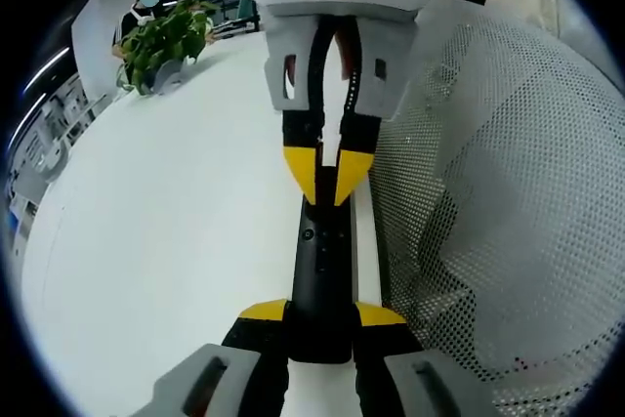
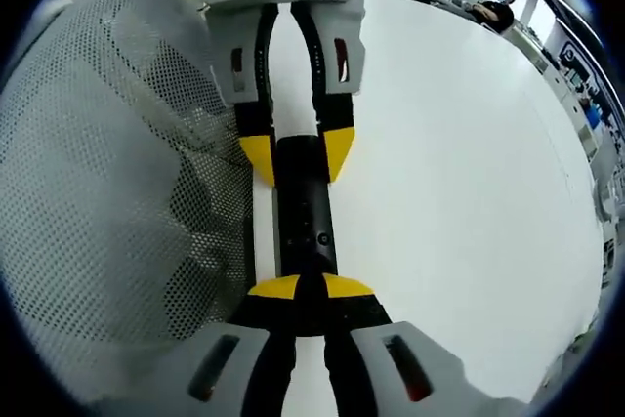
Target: Press the specified remote control buttons in sequence, fully releasing each button before pressing the next.
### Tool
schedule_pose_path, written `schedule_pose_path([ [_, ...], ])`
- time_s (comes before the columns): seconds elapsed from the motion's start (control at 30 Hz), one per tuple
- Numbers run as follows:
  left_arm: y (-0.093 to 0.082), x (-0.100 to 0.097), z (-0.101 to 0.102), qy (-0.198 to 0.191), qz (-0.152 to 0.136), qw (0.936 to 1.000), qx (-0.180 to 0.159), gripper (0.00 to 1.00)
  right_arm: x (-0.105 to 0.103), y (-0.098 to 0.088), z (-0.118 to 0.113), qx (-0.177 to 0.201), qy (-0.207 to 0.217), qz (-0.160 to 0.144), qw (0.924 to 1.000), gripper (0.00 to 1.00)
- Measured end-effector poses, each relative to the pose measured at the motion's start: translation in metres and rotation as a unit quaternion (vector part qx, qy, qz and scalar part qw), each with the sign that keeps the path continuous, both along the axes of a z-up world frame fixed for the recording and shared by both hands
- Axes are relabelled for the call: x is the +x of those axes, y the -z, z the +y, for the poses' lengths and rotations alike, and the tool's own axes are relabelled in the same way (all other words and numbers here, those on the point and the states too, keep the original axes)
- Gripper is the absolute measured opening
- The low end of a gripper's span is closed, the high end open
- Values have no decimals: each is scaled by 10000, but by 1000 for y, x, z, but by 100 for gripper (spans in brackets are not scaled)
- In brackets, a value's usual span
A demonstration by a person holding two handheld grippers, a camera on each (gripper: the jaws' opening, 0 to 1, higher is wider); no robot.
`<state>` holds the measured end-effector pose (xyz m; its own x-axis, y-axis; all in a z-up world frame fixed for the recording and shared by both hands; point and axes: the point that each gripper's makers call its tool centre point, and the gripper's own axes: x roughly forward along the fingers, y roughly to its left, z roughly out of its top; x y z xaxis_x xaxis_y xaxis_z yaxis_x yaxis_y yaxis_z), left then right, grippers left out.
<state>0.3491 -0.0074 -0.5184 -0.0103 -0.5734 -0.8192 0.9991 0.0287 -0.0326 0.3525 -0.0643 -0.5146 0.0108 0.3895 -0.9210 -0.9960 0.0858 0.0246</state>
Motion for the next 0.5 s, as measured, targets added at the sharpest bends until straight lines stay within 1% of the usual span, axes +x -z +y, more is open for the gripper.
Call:
schedule_pose_path([
  [0.1,0,0,0,-17,15,10000,-25,24,1,1,1,-184,4,122,9998,6],
  [0.17,0,0,0,-17,34,10000,-43,24,0,1,0,-265,173,273,9991,6],
  [0.23,0,0,0,-12,38,10000,-53,24,-2,0,0,-342,-182,41,9992,6],
  [0.27,0,0,0,-7,26,10000,-52,24,-3,0,0,-339,-233,-24,9992,6],
  [0.37,0,0,0,-6,3,10000,-46,24,-3,-1,-2,-274,-154,-55,9995,6],
  [0.5,0,0,-1,-13,-6,10000,-53,24,-1,-2,-2,25,158,14,9999,6],
])
